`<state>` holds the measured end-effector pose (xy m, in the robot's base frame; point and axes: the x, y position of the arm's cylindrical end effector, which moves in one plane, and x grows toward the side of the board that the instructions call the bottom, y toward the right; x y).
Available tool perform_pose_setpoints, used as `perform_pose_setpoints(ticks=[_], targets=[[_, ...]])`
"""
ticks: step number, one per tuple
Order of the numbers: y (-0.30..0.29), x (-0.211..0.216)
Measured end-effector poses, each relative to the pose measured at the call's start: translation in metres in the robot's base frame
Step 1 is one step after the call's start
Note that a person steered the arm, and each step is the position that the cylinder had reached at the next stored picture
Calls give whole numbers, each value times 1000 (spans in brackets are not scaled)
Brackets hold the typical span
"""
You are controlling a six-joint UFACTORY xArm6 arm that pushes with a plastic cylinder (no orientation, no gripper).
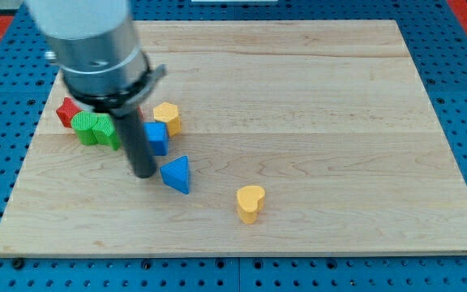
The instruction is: Slide the blue triangle diagonal to the yellow hexagon
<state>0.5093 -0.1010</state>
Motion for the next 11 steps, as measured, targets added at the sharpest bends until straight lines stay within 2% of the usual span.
perform_pose_setpoints(ticks=[1, 2, 3, 5, 6, 8, 11], targets=[[11, 2], [-27, 30], [-11, 38], [46, 15], [41, -5], [81, -12], [80, -12]])
